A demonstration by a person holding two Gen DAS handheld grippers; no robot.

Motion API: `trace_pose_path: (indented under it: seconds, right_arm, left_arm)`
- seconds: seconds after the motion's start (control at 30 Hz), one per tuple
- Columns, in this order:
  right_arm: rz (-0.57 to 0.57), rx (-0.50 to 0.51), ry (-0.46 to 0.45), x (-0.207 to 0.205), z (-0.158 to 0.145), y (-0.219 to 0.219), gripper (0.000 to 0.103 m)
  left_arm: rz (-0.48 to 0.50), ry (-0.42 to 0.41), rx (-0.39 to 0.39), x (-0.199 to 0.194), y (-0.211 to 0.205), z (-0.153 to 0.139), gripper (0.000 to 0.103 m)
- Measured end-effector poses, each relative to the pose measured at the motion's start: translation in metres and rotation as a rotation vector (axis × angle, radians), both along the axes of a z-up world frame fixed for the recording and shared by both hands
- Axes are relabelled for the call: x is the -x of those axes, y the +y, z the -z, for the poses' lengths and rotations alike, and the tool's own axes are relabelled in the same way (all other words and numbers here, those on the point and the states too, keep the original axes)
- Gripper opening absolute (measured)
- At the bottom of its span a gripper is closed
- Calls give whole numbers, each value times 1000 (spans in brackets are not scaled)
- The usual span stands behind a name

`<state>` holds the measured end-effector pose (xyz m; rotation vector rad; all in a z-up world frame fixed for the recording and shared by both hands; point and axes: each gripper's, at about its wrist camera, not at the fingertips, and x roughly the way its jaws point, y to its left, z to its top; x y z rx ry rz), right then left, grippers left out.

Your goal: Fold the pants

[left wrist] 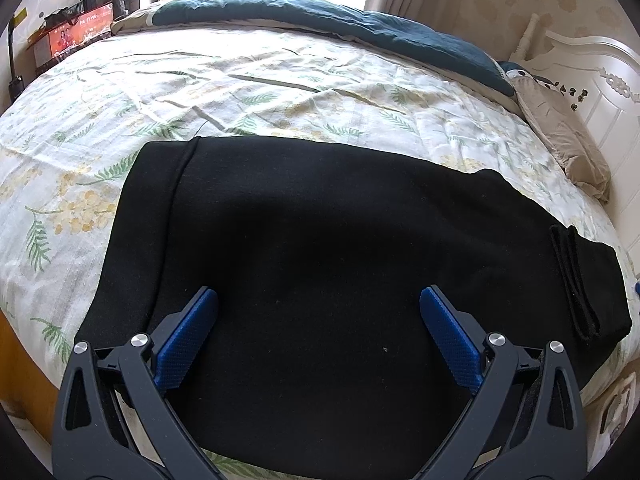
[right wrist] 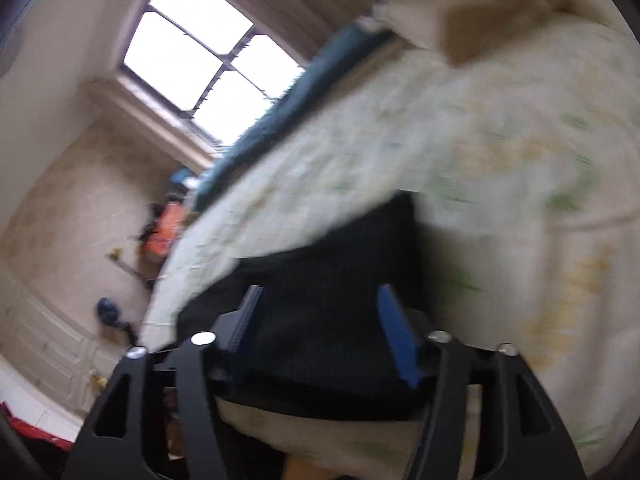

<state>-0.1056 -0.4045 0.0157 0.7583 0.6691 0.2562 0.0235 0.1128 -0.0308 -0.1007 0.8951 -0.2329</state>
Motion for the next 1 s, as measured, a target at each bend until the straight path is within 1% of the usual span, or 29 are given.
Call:
trace_pose_path:
  seconds: [0.07, 0.13, 0.2, 0.27, 0.33, 0.37, 0.4, 0.43, 0.47, 0.53, 0.6, 0.67, 0.77, 0.8, 0.9, 0.97, 1.0]
  right_arm:
    - [-103, -38, -1, -26, -3, 33, 67]
    - [-209, -82, 0, -55, 3, 68, 67]
    - [-278, -90, 31, -80, 12, 97, 67]
    - [-339, -112, 51, -95, 23, 119, 67]
    - [-344, -108, 111, -108, 39, 132, 67]
    - [-339, -94, 161, -113, 48, 138, 67]
    - [-331, -57, 180, -117, 53, 144, 67]
    - [-329, -33, 168, -115, 52, 146, 67]
    - [-330, -18, 167, -111, 51, 151, 70]
    - [-329, -14, 162, -109, 49, 155, 74]
    - [-329, -8, 157, -109, 49, 158, 74]
    - [-327, -8, 151, -115, 51, 162, 74]
    - [-327, -4, 147, -117, 50, 161, 75]
    - [-329, -4, 144, -116, 51, 155, 75]
    - [-335, 1, 130, -116, 51, 156, 79]
    - [-339, 18, 110, -114, 50, 160, 84]
    - [-338, 29, 99, -112, 50, 164, 85]
  left_arm:
    - [-2, -5, -2, 1, 1, 0, 100]
    - [-1, -7, 2, 1, 1, -1, 100]
    - [3, -6, 6, 1, 2, -1, 100]
    - [4, -2, 16, 1, 3, -2, 100]
    - [5, -2, 22, 1, 3, -2, 100]
    - [7, -4, 23, 1, 3, -2, 100]
    - [11, -6, 23, 1, 4, -2, 100]
    - [16, -10, 21, 2, 4, -2, 100]
    - [21, -14, 20, 2, 4, -2, 100]
    - [31, -19, 15, 4, 3, -2, 100]
    - [45, -20, 15, 6, 3, -4, 100]
    - [49, -18, 30, 9, 8, -9, 100]
    - [26, -21, 78, 15, 25, -20, 100]
    - [6, -36, 88, 18, 36, -25, 100]
    - [-39, -60, 116, 19, 69, -33, 100]
    - [-70, -44, 131, 13, 89, -31, 100]
    - [-82, -28, 153, 7, 102, -27, 100]
